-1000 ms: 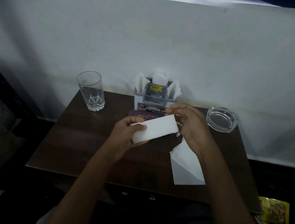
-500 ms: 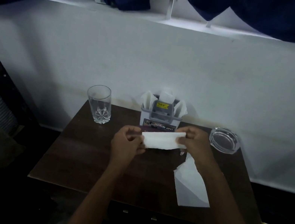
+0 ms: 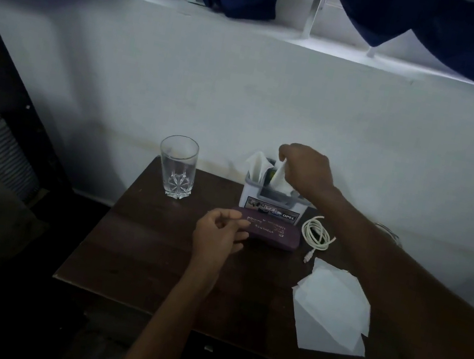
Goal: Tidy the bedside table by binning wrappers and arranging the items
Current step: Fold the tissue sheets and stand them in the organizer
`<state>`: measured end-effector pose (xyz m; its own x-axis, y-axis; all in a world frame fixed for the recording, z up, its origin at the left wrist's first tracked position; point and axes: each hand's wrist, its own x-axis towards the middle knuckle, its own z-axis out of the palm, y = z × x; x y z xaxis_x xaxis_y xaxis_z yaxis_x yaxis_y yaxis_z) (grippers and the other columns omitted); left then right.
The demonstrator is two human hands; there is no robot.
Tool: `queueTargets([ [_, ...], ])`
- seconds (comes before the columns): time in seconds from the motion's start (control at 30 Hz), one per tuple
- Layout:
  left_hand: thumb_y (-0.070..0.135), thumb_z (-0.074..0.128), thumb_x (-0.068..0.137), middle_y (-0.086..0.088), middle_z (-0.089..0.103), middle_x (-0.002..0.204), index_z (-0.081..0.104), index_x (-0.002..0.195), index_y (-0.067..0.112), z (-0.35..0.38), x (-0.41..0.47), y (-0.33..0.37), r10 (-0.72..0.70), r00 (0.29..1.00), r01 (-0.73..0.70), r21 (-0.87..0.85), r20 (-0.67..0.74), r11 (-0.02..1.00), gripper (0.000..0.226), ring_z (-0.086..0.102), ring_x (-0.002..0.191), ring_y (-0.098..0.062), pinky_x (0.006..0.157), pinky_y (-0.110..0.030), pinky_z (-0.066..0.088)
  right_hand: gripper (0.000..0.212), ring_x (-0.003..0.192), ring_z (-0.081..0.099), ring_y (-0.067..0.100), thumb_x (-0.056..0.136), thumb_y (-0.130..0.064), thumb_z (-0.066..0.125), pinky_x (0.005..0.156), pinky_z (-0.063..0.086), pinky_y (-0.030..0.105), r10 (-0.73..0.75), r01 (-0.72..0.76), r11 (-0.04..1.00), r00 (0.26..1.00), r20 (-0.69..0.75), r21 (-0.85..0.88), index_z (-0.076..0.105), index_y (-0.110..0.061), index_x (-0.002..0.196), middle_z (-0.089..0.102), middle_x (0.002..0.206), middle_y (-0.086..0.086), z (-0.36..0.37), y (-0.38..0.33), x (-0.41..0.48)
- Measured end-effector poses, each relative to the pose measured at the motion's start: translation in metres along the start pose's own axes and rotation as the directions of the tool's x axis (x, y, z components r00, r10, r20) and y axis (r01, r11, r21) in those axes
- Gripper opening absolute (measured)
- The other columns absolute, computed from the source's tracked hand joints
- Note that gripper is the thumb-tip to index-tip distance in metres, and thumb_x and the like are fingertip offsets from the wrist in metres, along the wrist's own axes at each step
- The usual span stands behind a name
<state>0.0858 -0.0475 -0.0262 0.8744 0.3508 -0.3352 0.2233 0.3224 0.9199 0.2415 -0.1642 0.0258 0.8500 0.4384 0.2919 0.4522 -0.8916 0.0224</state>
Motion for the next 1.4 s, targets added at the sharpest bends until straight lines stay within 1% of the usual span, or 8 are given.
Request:
queueTargets([
  [0.23,0.009,0.058,0.088,-0.01,0.068,0.105,0.058,0.088,0.018,0.0,0.0,0.0,-0.022,1.0,0.021,0.039,0.021,0.999,0.01,0.066,0.082,-0.014,0.065,-0.023,0.051,0.039,0.111,0.05,0.029,0.078,-0.01,0.061,0.091,0.037,0.039,0.113,-0.124,0.961,0.992,0.059,0.247,0.061,-0.018,0.116,0.065,0.114,0.004,0.006,0.007,-0.012],
  [0.37,0.009,0.057,0.088,-0.009,0.068,0.105,0.058,0.088,0.019,0.001,-0.001,-0.001,-0.021,1.0,0.019,0.066,0.021,0.998,0.01,0.065,0.082,-0.014,0.064,-0.023,0.049,0.027,0.091,0.057,0.019,0.073,-0.004,0.068,0.079,0.043,0.028,0.426,-0.314,0.697,0.904,-0.02,0.644,0.068,-0.011,0.099,0.065,0.096,0.004,-0.018,0.026,-0.061],
  [0.47,0.009,0.056,0.089,-0.007,0.068,0.102,0.058,0.087,0.019,0.004,-0.003,-0.002,-0.026,0.999,0.024,0.097,0.02,0.995,0.01,0.064,0.08,-0.012,0.064,-0.023,0.049,0.008,0.075,0.056,0.019,0.081,-0.005,0.059,0.068,0.038,0.026,0.618,-0.533,0.604,0.782,0.073,0.592,0.068,-0.004,0.08,0.061,0.077,0.01,-0.008,0.05,-0.119],
  [0.6,0.01,0.055,0.089,-0.005,0.069,0.099,0.058,0.086,0.02,0.012,-0.009,-0.009,-0.033,0.999,0.027,0.161,0.035,0.987,0.011,0.065,0.08,-0.013,0.066,-0.025,0.05,0.017,0.103,0.059,0.031,0.084,-0.006,0.06,0.087,0.043,0.033,0.502,-0.652,0.684,0.746,0.437,0.327,0.069,0.002,0.096,0.065,0.104,0.02,0.034,0.063,-0.171],
  [0.7,0.011,0.053,0.091,-0.004,0.069,0.098,0.058,0.085,0.021,0.019,-0.016,-0.019,-0.041,0.997,0.022,0.251,0.069,0.968,0.012,0.064,0.082,-0.015,0.07,-0.027,0.049,0.038,0.122,0.048,0.03,0.081,-0.017,0.068,0.105,0.038,0.038,0.495,-0.66,0.706,0.72,0.486,0.258,0.062,-0.011,0.117,0.053,0.129,0.012,0.042,0.053,-0.189],
  [1.03,0.008,0.051,0.092,-0.01,0.065,0.104,0.063,0.111,0.007,0.013,-0.051,-0.056,-0.155,0.931,-0.093,0.626,0.33,0.775,0.023,0.058,0.087,-0.016,0.067,-0.025,0.048,0.026,0.107,0.058,0.024,0.076,-0.008,0.064,0.089,0.045,0.03,0.528,-0.697,0.553,0.717,0.456,0.457,0.066,-0.01,0.102,0.062,0.116,0.009,0.041,0.032,-0.224],
  [1.27,0.01,0.047,0.096,-0.003,0.062,0.113,0.06,0.117,0.015,-0.002,-0.086,-0.05,-0.16,0.949,0.01,0.485,0.27,0.874,0.026,0.059,0.099,-0.015,0.078,-0.024,0.049,0.028,0.096,0.06,0.024,0.071,0.001,0.06,0.079,0.045,0.025,0.534,-0.657,0.498,0.747,0.397,0.566,0.062,-0.013,0.095,0.064,0.101,0.006,0.033,0.013,-0.228],
  [1.4,0.013,0.051,0.094,-0.005,0.059,0.124,0.053,0.129,0.013,-0.016,-0.103,-0.045,-0.144,0.975,0.082,0.324,0.172,0.942,0.034,0.053,0.114,-0.02,0.094,-0.035,0.044,0.03,0.063,0.048,0.016,0.069,0.012,0.064,0.062,0.037,0.023,0.51,-0.527,0.22,0.779,0.364,0.821,0.062,-0.003,0.094,0.049,0.063,0.001,-0.002,-0.004,-0.232],
])
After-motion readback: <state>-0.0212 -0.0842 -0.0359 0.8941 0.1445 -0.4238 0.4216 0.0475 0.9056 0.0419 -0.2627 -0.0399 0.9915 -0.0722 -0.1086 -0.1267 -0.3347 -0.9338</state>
